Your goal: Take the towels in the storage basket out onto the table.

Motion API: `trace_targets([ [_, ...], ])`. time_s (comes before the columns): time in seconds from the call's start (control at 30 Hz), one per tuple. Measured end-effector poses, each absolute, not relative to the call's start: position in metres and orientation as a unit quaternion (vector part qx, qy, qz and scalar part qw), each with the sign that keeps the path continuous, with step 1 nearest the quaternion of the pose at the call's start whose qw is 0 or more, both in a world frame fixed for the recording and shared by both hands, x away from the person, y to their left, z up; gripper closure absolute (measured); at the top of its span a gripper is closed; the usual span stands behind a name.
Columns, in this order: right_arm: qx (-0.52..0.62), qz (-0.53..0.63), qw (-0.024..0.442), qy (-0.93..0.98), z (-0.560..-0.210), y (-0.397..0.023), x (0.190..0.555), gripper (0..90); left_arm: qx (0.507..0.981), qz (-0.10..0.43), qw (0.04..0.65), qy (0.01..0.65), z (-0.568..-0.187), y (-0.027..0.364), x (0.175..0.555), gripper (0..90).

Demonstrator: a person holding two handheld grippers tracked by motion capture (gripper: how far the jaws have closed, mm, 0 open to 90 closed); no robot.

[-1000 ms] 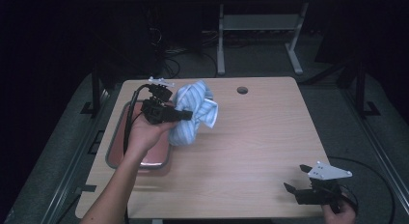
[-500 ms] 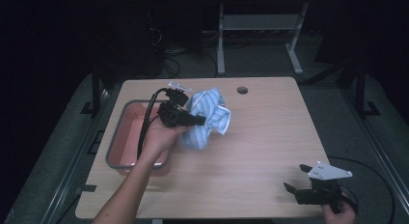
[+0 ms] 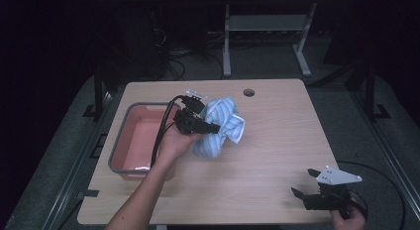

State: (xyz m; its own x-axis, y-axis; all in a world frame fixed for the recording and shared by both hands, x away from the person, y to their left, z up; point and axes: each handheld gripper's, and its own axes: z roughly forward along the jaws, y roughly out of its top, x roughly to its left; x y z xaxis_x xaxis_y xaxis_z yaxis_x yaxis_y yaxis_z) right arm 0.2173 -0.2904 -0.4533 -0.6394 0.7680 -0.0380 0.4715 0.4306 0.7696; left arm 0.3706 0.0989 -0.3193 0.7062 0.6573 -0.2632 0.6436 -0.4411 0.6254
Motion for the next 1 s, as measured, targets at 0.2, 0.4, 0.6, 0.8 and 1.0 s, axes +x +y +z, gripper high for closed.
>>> trace_targets([
  [0.2, 0.376, 0.378, 0.196, 0.823, -0.453, -0.291, 0.217, 13.9, 0.853, 0.004, 0.359, 0.379, -0.327, 0.091, 0.373, 67.2],
  [0.4, 0.375, 0.379, 0.195, 0.823, -0.453, -0.290, 0.217, 13.8, 0.854, -0.002, 0.359, 0.377, -0.334, 0.082, 0.375, 67.1],
  [0.6, 0.376, 0.379, 0.195, 0.823, -0.453, -0.291, 0.217, 13.8, 0.856, -0.010, 0.355, 0.376, -0.344, 0.073, 0.377, 67.1],
  [0.8, 0.376, 0.380, 0.195, 0.822, -0.453, -0.291, 0.217, 13.8, 0.855, -0.018, 0.355, 0.378, -0.352, 0.066, 0.380, 67.0],
  [1.0, 0.375, 0.380, 0.194, 0.823, -0.453, -0.291, 0.217, 13.8, 0.857, -0.022, 0.349, 0.379, -0.360, 0.057, 0.383, 67.0],
])
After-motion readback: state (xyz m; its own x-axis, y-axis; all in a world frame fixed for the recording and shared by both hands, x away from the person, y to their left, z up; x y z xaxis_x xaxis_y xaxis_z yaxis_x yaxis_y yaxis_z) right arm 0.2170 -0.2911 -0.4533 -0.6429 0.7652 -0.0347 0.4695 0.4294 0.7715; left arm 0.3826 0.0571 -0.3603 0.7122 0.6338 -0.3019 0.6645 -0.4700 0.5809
